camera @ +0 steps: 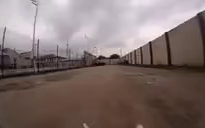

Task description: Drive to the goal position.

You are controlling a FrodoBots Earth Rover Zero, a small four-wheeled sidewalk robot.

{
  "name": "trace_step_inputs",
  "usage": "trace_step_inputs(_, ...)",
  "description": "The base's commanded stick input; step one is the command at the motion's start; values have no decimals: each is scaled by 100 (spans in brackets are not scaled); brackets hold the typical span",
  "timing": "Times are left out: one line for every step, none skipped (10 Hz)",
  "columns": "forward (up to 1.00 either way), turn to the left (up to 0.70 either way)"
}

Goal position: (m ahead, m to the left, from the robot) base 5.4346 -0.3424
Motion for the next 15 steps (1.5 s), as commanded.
trace_step_inputs(70, 0)
trace_step_inputs(70, 0)
trace_step_inputs(70, 0)
trace_step_inputs(70, -10)
trace_step_inputs(70, -31)
trace_step_inputs(70, -15)
trace_step_inputs(70, 0)
trace_step_inputs(70, 0)
trace_step_inputs(70, 0)
trace_step_inputs(70, -1)
trace_step_inputs(70, -2)
trace_step_inputs(70, -9)
trace_step_inputs(70, 0)
trace_step_inputs(70, 0)
trace_step_inputs(70, 0)
